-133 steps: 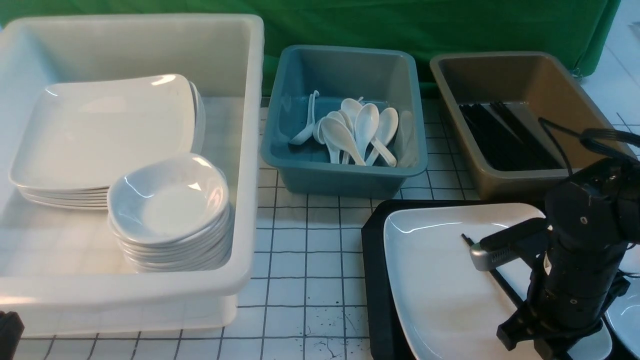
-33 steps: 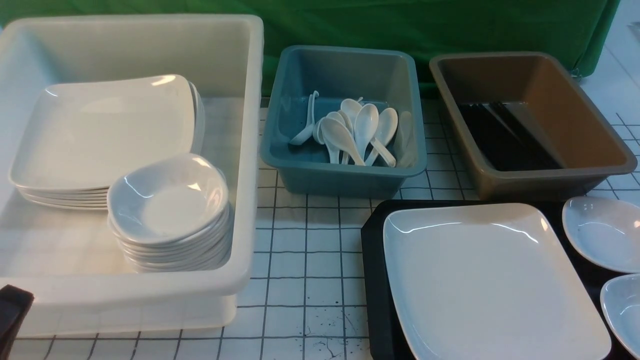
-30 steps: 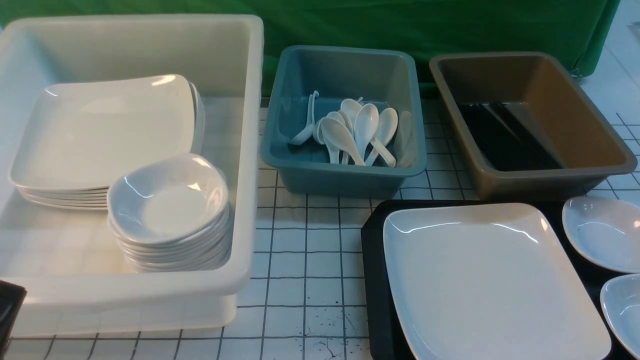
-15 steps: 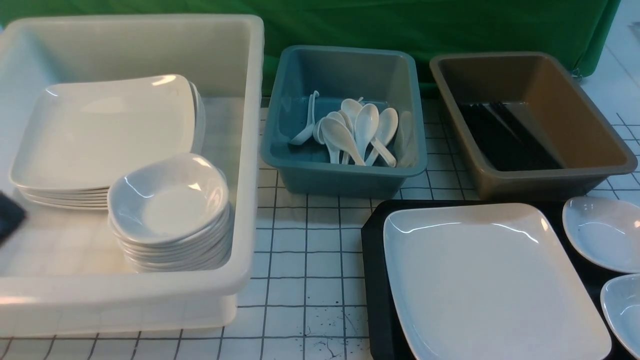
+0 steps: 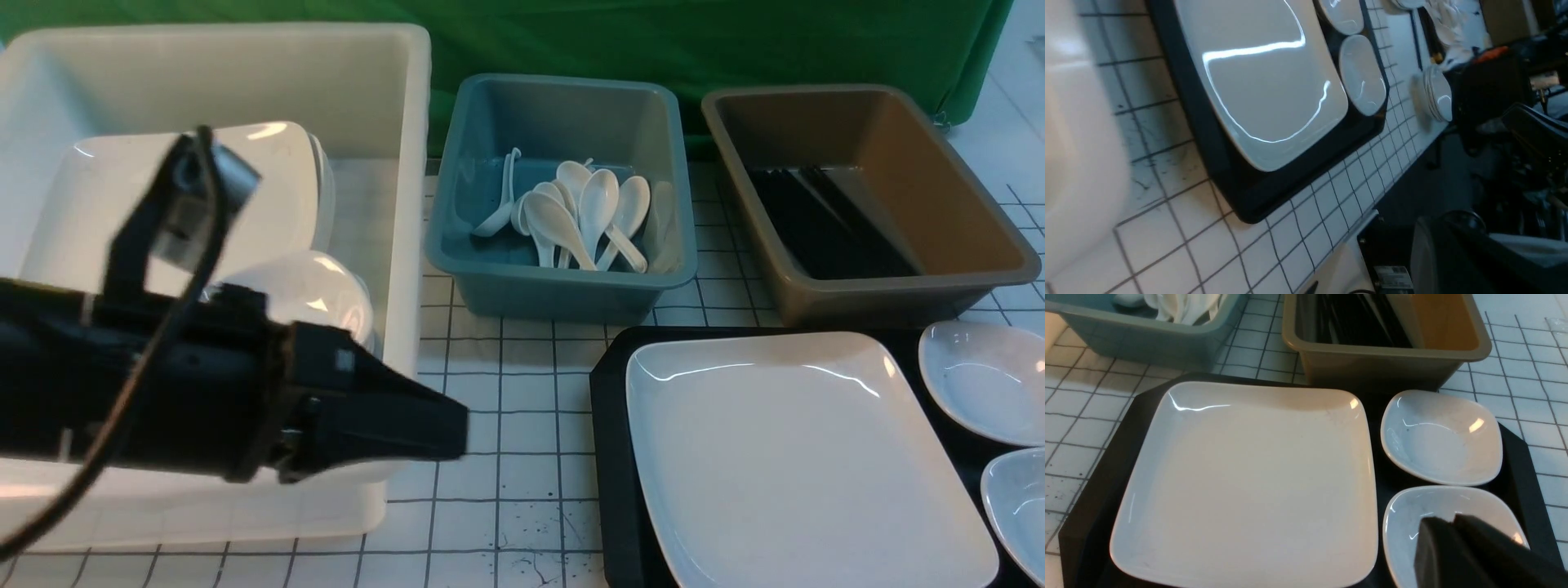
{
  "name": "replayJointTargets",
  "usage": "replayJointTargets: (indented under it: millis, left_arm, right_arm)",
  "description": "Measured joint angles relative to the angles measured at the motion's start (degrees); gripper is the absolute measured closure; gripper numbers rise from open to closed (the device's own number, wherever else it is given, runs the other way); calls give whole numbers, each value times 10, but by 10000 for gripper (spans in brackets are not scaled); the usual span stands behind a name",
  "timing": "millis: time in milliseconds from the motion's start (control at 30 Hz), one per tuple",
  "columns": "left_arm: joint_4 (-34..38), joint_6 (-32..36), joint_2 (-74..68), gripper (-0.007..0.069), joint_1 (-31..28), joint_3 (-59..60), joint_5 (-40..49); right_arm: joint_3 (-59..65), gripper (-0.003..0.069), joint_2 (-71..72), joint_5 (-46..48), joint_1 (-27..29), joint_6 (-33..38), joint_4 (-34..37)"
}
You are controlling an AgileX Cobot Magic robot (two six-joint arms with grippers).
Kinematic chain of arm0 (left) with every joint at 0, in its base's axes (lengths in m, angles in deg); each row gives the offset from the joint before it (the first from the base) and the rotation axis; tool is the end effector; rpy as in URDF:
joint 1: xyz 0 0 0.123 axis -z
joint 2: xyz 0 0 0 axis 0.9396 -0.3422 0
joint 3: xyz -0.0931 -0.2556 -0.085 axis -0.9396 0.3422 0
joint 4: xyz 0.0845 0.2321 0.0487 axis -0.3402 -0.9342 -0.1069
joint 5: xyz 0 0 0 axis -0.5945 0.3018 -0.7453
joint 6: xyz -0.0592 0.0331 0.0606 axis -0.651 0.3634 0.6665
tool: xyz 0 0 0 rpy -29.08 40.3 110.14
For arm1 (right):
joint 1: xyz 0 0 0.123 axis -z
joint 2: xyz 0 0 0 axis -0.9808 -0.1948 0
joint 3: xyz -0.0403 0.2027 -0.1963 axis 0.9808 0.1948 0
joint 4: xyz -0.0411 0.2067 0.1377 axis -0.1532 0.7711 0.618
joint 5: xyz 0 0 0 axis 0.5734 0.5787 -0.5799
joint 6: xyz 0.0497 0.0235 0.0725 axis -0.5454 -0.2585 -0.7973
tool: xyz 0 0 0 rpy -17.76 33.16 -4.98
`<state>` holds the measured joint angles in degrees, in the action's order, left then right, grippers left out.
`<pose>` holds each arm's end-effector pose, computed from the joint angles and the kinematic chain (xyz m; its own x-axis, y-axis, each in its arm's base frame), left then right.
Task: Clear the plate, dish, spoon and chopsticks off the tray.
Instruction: Use the left arm to grab a plate from the dinner plate
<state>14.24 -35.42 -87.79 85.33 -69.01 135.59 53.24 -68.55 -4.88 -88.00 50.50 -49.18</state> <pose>0.1707 -0.1167 0.3133 -0.9155 -0.0294 -0.4013 0.3209 0.5485 -0.7722 0.0500 0.0061 0.3080 -0.4499 -0.1213 -0.8848 -0.1635 0.9852 -0.0519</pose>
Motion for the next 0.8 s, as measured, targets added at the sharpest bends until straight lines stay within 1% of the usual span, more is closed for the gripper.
replayJointTargets:
  millis: [33,67,100,133,167,267,300,333,367,433,567,667,800]
  left_arm:
    - [-5,-22,-28,602,62,-1,-40]
    - [-11,-36,-39,599,87,-2,-58]
    - [-29,-61,-65,594,145,-2,-103]
    - [-39,-83,-80,586,176,-2,-131]
    - [-56,-106,-106,575,221,-2,-173]
    - [-85,-159,-156,536,281,-6,-237]
    - [-102,-196,-189,502,316,-13,-264]
    - [-109,-227,-214,467,332,-22,-282]
    - [-111,-246,-233,447,343,-27,-289]
    - [-117,-275,-284,370,361,-51,-309]
    - [-118,-295,-356,243,369,-96,-318]
    - [-118,-312,-399,177,369,-120,-320]
    - [-118,-327,-428,147,369,-129,-332]
  right_arm:
    - [0,598,0,0,0,0,0]
    - [0,596,0,0,0,0,0]
    - [0,593,0,0,0,0,0]
    - [0,591,0,0,0,0,0]
    - [0,589,0,0,0,0,0]
    - [0,587,0,0,0,0,0]
    - [0,585,0,0,0,-1,0]
    - [0,582,0,0,0,-1,0]
    - [0,581,0,0,0,-1,0]
    - [0,576,0,0,0,-1,0]
    - [0,568,0,0,0,-1,0]
    - [0,566,0,0,0,-1,0]
    - [0,560,0,0,0,-1,0]
